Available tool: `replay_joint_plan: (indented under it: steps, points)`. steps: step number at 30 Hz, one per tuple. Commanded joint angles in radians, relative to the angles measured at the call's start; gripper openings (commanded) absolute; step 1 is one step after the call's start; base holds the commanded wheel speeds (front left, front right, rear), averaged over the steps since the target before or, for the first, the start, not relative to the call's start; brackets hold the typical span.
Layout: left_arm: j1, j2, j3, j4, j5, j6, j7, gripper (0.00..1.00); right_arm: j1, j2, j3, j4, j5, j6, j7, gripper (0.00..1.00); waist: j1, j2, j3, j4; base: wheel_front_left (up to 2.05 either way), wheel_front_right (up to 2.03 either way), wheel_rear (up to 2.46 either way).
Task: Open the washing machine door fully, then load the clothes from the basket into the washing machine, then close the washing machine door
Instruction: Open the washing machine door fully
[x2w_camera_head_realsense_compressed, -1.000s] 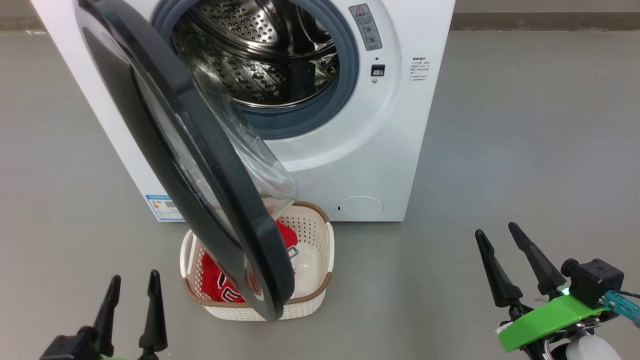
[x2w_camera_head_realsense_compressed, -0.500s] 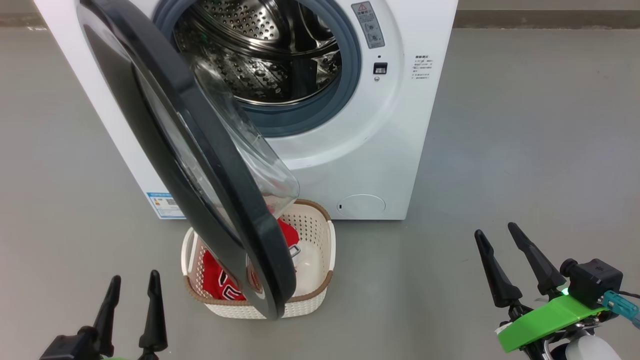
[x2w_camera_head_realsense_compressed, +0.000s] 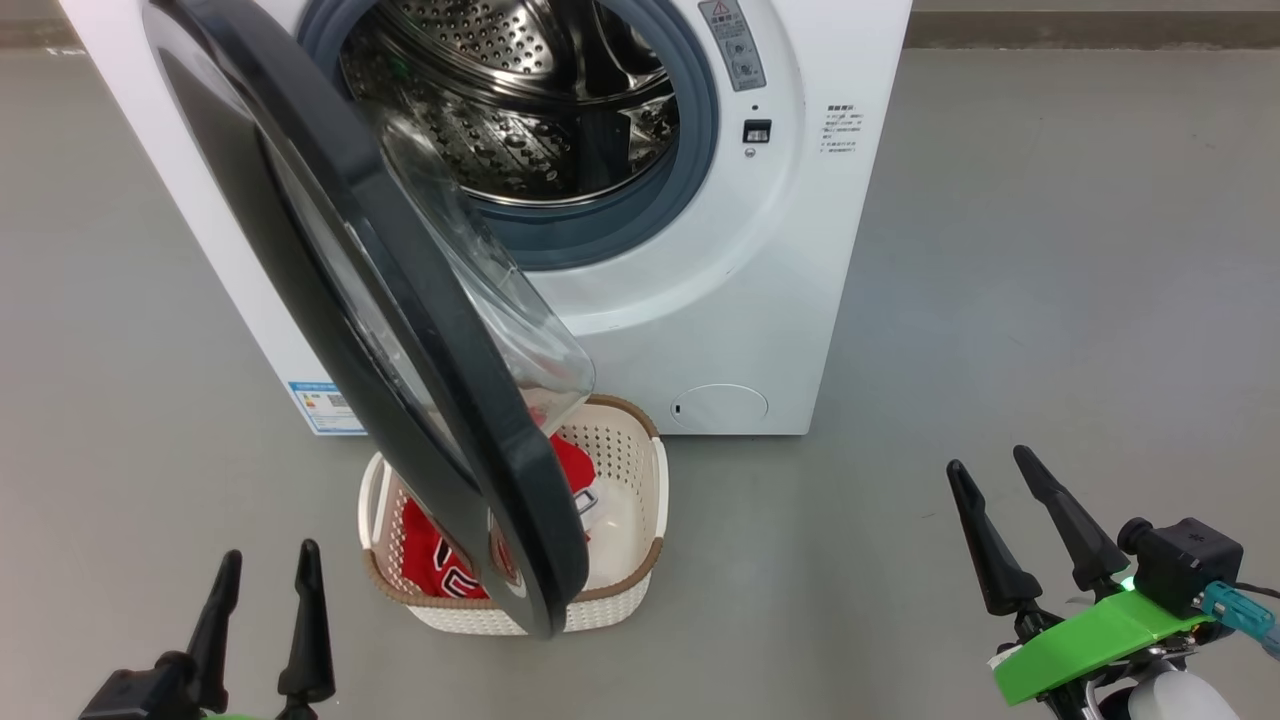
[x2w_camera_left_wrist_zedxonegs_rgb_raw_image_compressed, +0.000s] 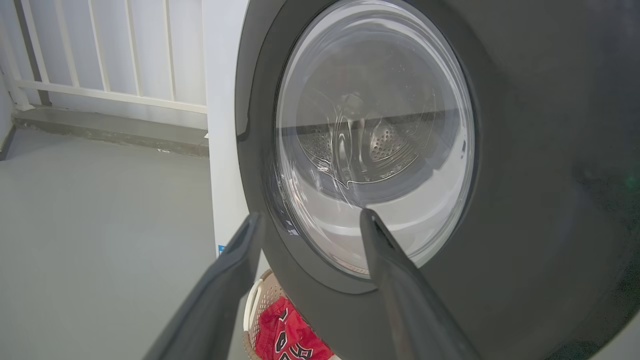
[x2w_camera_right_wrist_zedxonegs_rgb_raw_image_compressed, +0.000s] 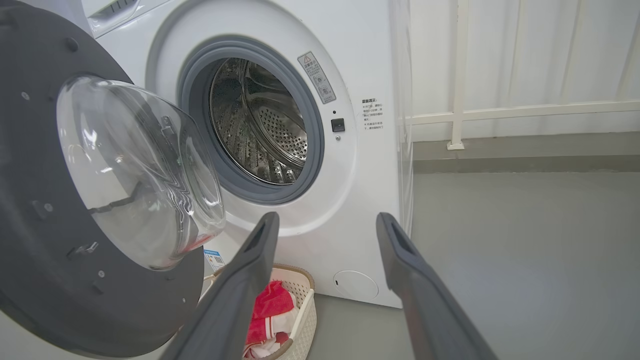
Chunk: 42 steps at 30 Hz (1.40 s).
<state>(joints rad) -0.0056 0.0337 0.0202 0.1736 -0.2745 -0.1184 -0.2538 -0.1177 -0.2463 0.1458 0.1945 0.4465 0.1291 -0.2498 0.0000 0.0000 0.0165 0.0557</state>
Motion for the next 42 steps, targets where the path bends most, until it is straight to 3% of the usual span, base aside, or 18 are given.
replay_joint_plan:
  steps: [1,14,15,17,18,20,29,42]
  points:
    - [-0.038,0.017,0.032,-0.023,0.004,0.000,-0.008,1.00,-0.013,-0.006,0.019,-0.021,0.003,0.002,-0.012,1.00,0.0000,0.0000,0.000,0.000,0.00,0.00,0.00]
    - [-0.041,0.017,0.028,-0.021,0.005,-0.001,-0.008,1.00,-0.014,-0.003,0.012,-0.018,0.002,0.002,-0.012,1.00,0.0000,0.0000,-0.003,-0.001,0.00,0.00,0.00]
    - [-0.041,0.017,0.027,-0.021,0.005,-0.001,-0.008,0.90,-0.013,-0.003,0.013,-0.017,0.002,0.002,-0.012,1.00,0.0000,0.0000,-0.005,-0.001,0.00,0.00,0.00]
    - [-0.040,0.017,0.027,-0.022,0.006,-0.001,-0.008,0.55,-0.012,-0.002,0.015,-0.017,0.002,0.002,-0.012,1.00,0.0000,0.0000,-0.007,-0.001,0.00,0.00,0.00]
    - [-0.039,0.017,0.027,-0.022,0.006,-0.001,-0.008,0.44,-0.011,-0.002,0.016,-0.017,0.002,0.002,-0.012,1.00,0.0000,0.0000,-0.008,-0.001,0.00,0.00,0.00]
    - [-0.040,0.017,0.026,-0.024,0.007,-0.001,-0.008,0.00,-0.011,-0.002,0.017,-0.017,0.003,0.002,-0.012,1.00,0.0000,0.0000,-0.008,-0.001,0.00,0.00,0.00]
    - [-0.057,0.017,0.016,-0.065,0.018,-0.003,-0.008,0.00,-0.009,-0.005,0.020,-0.014,0.005,0.002,-0.012,1.00,0.0000,0.0000,-0.013,0.001,0.00,0.00,0.00]
    - [-0.061,0.025,-0.014,-0.267,0.089,0.007,-0.008,0.00,-0.003,-0.007,0.030,-0.011,0.009,0.002,-0.012,1.00,0.0000,0.0000,-0.024,-0.014,0.00,0.00,0.00]
